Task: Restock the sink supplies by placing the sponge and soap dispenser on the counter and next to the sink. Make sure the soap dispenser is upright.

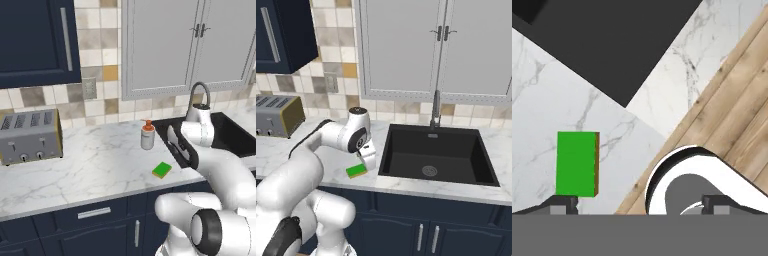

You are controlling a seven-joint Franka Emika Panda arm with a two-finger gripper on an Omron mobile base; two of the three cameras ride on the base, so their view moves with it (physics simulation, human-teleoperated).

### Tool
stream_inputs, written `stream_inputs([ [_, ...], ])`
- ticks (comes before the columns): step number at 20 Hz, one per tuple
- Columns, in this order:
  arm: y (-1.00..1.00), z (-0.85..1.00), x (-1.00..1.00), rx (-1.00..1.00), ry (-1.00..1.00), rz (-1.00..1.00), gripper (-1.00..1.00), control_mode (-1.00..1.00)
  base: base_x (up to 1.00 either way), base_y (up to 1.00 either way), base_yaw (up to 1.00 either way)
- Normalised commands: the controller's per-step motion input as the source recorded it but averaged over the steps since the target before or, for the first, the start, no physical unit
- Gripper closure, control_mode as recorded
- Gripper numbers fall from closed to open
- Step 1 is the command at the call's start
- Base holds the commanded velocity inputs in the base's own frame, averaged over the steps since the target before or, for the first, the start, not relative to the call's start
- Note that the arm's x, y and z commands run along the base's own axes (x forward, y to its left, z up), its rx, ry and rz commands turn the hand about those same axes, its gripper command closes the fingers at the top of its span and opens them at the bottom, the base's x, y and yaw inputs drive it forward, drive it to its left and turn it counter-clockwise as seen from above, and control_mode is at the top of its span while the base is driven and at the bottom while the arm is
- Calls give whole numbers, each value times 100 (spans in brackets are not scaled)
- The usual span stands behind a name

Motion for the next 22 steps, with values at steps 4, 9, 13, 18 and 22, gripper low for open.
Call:
stream_inputs([
  [4,-7,73,-58,0,-14,0,-100,-100,0,0,0],
  [9,0,7,-4,0,-2,0,-100,-100,0,0,0],
  [13,0,0,0,0,0,0,-100,-100,0,0,0],
  [18,0,0,-1,0,0,0,-100,-100,0,0,0],
  [22,-4,0,-15,0,-3,0,-100,-100,0,0,0],
])
